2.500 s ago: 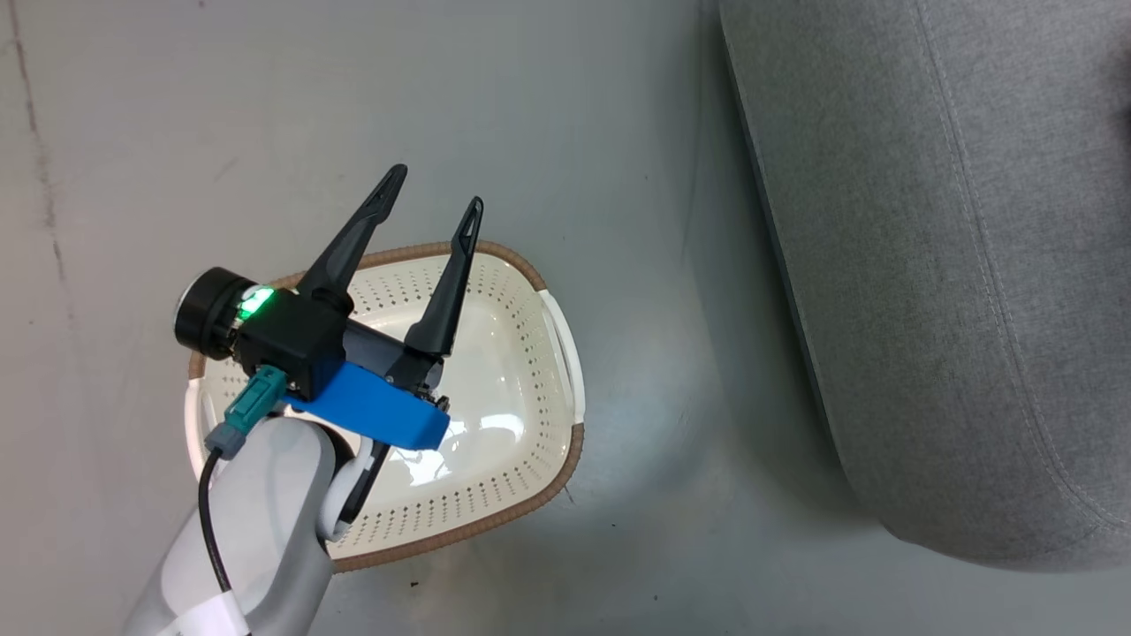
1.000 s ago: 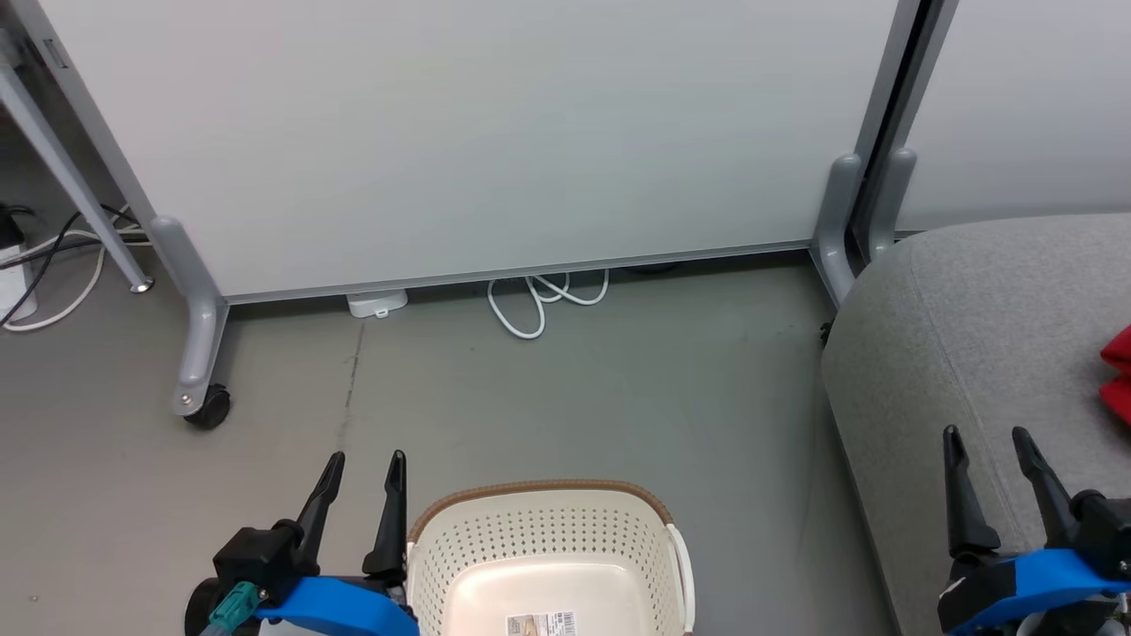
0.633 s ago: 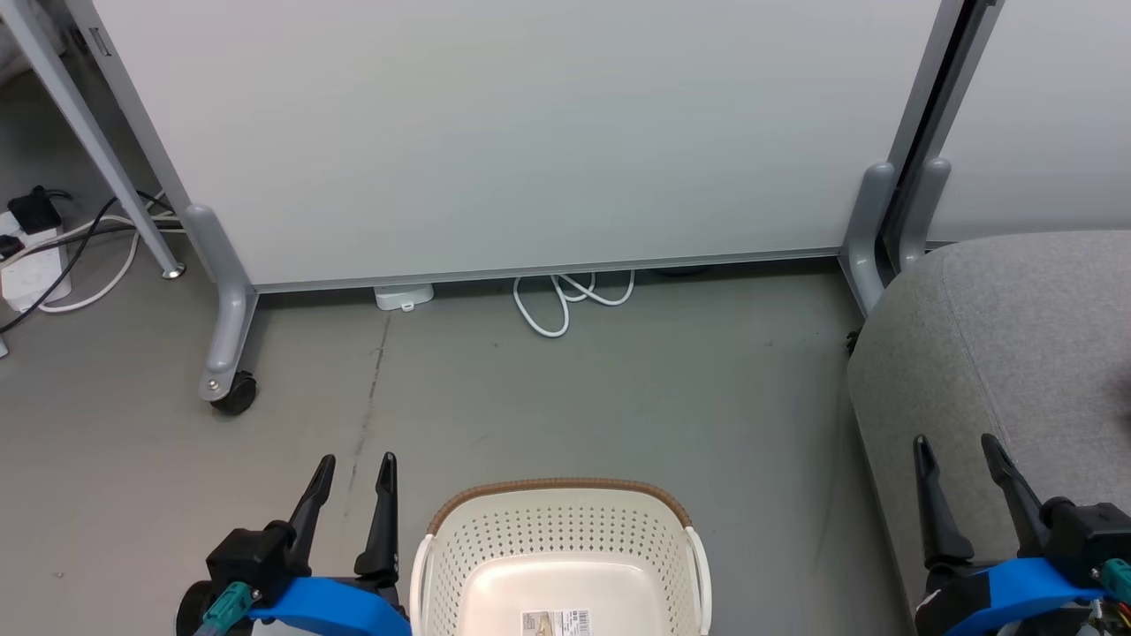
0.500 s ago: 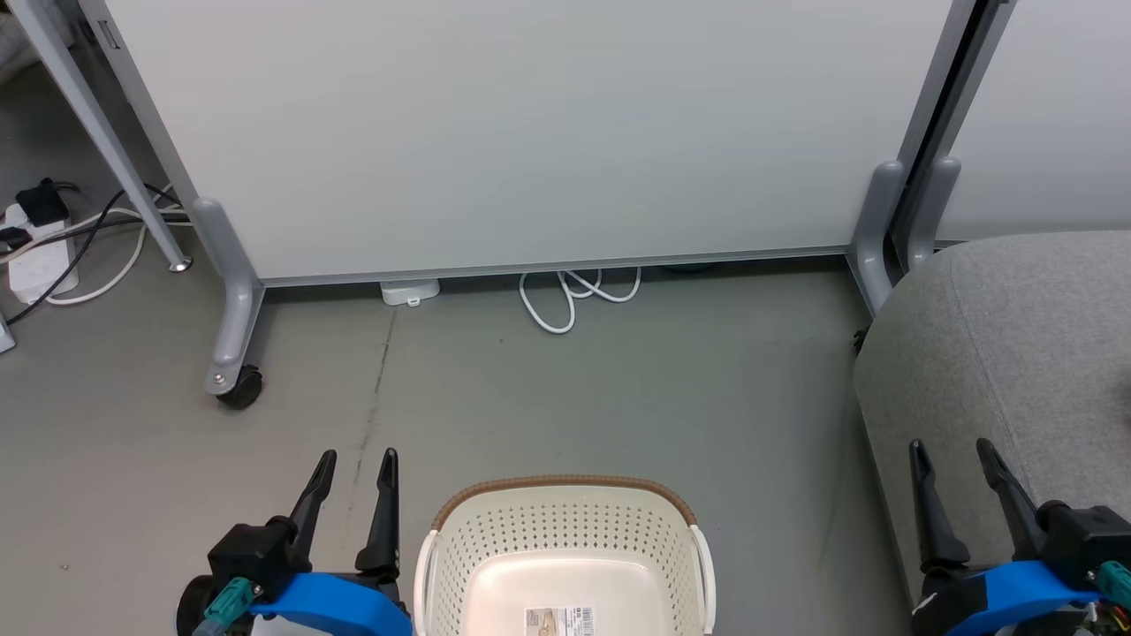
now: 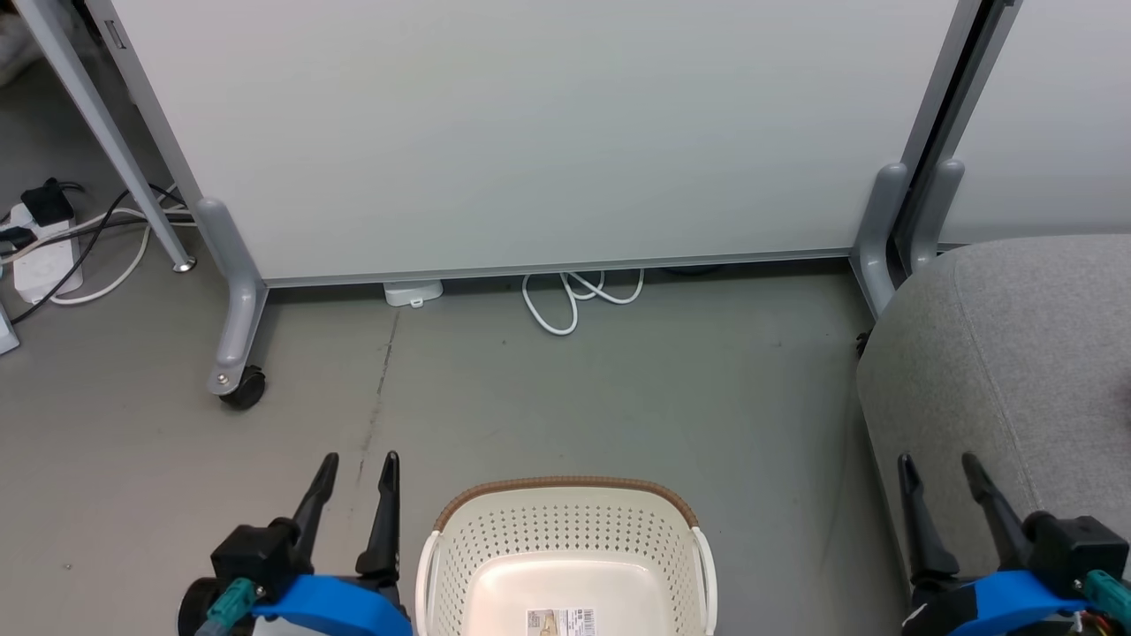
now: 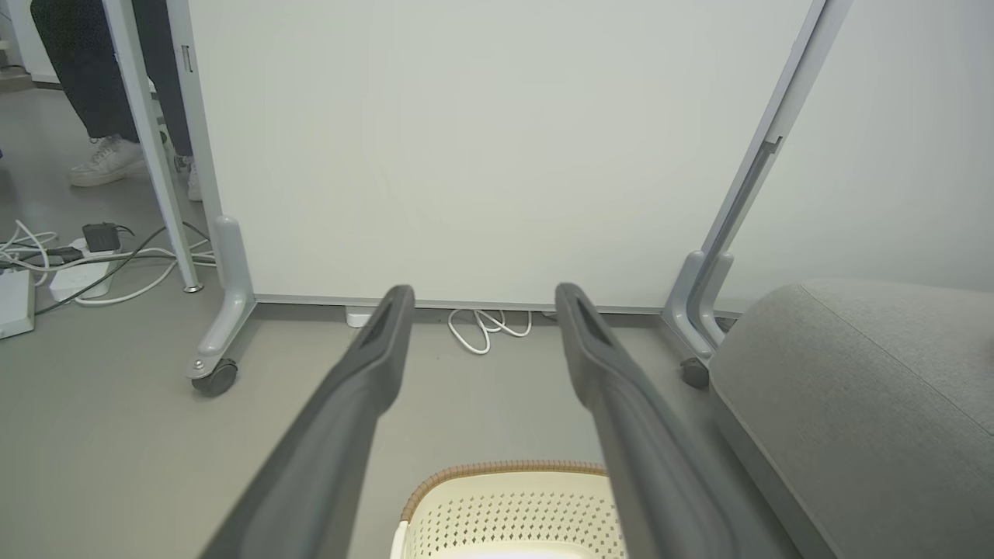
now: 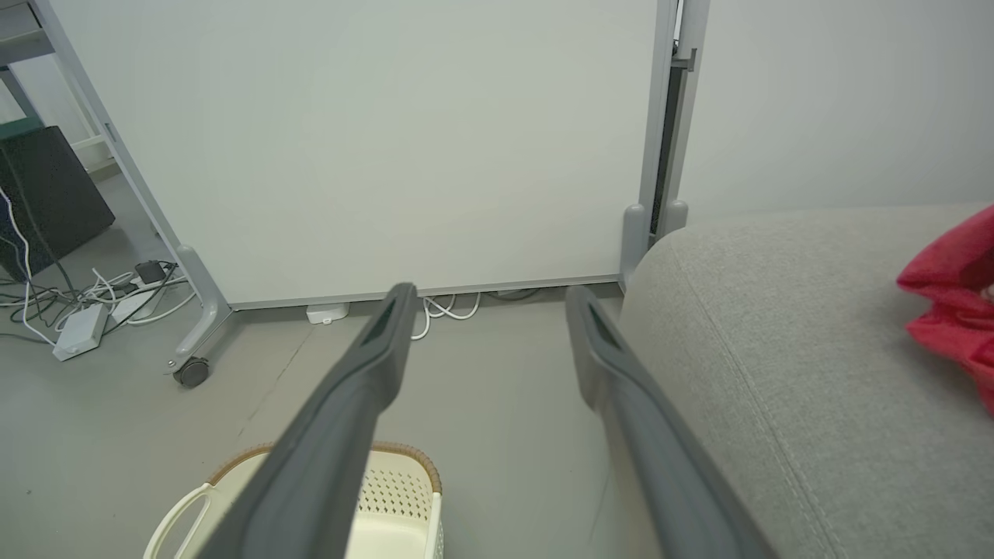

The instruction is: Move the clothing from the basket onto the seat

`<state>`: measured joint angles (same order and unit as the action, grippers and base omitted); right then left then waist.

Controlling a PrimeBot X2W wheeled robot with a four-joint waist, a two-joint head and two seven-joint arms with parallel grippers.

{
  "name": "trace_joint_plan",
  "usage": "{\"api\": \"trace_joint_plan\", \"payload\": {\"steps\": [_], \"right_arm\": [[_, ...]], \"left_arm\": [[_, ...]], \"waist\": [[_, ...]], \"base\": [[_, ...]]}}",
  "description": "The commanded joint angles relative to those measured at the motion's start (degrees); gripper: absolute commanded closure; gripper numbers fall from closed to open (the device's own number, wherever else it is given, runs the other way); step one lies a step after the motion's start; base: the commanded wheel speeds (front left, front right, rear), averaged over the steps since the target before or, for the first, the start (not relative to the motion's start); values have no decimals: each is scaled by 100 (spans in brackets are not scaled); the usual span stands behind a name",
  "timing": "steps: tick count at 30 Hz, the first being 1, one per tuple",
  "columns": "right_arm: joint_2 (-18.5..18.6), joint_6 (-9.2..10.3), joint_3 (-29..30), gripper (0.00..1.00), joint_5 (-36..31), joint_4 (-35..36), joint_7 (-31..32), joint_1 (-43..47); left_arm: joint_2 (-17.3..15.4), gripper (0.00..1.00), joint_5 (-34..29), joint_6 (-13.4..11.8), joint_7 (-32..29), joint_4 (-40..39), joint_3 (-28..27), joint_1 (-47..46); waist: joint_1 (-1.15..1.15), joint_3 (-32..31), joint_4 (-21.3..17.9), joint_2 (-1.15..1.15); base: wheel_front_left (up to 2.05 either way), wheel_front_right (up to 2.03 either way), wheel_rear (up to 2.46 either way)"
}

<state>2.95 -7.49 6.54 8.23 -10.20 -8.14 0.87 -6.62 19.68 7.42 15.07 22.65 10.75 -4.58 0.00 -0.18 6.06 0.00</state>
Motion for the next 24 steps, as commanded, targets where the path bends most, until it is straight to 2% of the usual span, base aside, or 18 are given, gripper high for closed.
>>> {"api": "trace_joint_plan", "payload": {"steps": [1, 10, 24], "right_arm": [[-2, 0, -3, 100, 5, -31, 2, -3], [-74, 1, -12, 100, 40, -528, 19, 86], [-60, 1, -6, 100, 1600, -494, 292, -74]], "left_arm": [[7, 100, 6, 0, -4, 14, 3, 9], [81, 100, 45, 0, -53, 450, 64, 443], [122, 100, 1405, 1, -431, 197, -256, 318]], "waist": [[0, 0, 0, 0], [0, -2, -3, 0], [0, 3, -70, 0]], "base": [[0, 0, 0], [0, 0, 0], [0, 0, 0]]}}
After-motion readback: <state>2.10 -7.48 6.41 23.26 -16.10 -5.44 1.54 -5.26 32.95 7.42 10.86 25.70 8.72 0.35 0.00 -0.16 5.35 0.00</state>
